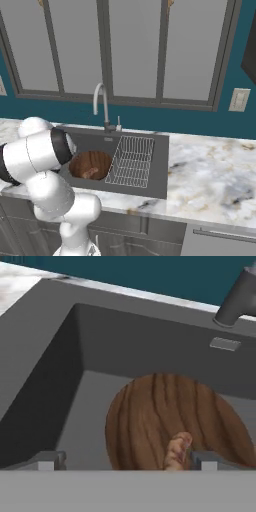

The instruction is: Pick the potato from the cabinet and place it in the bowl. Then pick the bowl and place it in the sink. Then turn on the sink facuet.

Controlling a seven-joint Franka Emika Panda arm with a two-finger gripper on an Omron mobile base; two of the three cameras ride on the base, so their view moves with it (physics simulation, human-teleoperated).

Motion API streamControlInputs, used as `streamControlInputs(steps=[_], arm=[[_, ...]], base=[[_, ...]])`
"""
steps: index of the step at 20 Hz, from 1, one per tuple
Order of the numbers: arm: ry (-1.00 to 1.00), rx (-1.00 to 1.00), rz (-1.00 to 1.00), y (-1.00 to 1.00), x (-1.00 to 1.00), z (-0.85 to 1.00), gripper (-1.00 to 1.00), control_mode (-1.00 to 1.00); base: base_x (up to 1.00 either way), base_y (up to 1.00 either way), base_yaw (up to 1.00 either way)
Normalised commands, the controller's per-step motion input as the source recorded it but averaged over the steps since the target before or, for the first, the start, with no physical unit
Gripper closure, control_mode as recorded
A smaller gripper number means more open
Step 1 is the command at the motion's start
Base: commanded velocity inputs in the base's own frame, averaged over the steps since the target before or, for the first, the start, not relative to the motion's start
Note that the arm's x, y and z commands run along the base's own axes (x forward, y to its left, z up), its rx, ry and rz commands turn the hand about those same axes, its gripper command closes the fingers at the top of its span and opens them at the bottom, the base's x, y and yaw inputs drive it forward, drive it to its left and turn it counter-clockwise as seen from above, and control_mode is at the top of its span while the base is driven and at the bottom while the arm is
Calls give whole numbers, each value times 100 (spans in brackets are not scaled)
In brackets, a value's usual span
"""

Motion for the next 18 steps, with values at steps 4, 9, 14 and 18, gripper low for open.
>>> streamControlInputs(steps=[4, 9, 14, 18], arm=[[0, 10, -6, 0, -58, 100, -100, -100], [3, 16, -10, 0, -45, 100, -100, -100], [5, 9, -10, 0, -16, 100, -100, -100], [4, 3, -11, 0, -15, 100, -100, -100]], base=[[0, 0, 0], [0, 0, 0], [0, 0, 0], [0, 0, 0]])
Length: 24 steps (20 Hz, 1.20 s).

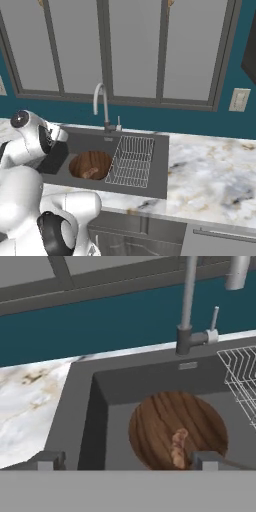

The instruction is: Pick the potato from the cabinet and place it in the bowl. Then pick the bowl and place it in the sink. Then turn on the sink facuet.

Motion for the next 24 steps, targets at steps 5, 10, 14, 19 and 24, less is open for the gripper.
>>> streamControlInputs(steps=[5, 10, 14, 19, 24], arm=[[0, 1, -12, 0, -33, 100, -100, -100], [-5, 5, -8, -12, -46, 87, -100, -100], [-6, 15, -3, -49, -47, 62, -100, -100], [6, 7, 0, -40, -26, 7, -100, -100], [6, 28, 0, -51, -5, 1, -100, -100]], base=[[0, 0, 0], [0, 0, 0], [0, 0, 0], [0, 0, 0], [0, 0, 0]])
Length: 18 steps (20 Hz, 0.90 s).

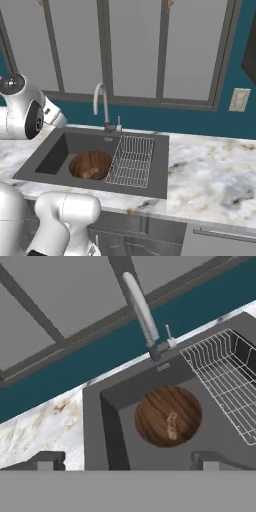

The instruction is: Pick the potato from the cabinet and place it in the bowl. Then pick the bowl and place it in the sink. Then turn on the sink facuet.

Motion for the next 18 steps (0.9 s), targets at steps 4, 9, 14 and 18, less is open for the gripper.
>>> streamControlInputs(steps=[4, 9, 14, 18], arm=[[0, 74, -7, -100, -22, 26, -100, -100], [1, 69, -18, -92, -4, 23, -100, -100], [2, 60, -17, -86, 13, -13, -100, -100], [14, 45, -18, -50, 35, -55, -100, -100]], base=[[0, 0, 0], [0, 0, 0], [0, 0, 0], [0, 0, 0]])
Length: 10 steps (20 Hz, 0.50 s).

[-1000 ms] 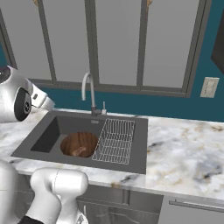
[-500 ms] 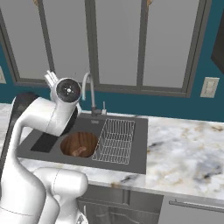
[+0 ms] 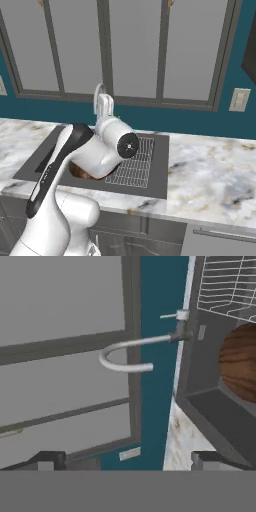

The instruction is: Pick the potato from the cabinet and place it in the bowl. Then pick the bowl and place it in the sink. Then turn on the sink facuet.

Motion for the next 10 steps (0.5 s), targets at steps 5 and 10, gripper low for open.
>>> streamControlInputs(steps=[5, 10], arm=[[33, 54, -7, -12, 54, -37, -100, -100], [46, 55, 0, 0, 48, -3, -100, -100]], base=[[0, 0, 0], [0, 0, 0]])
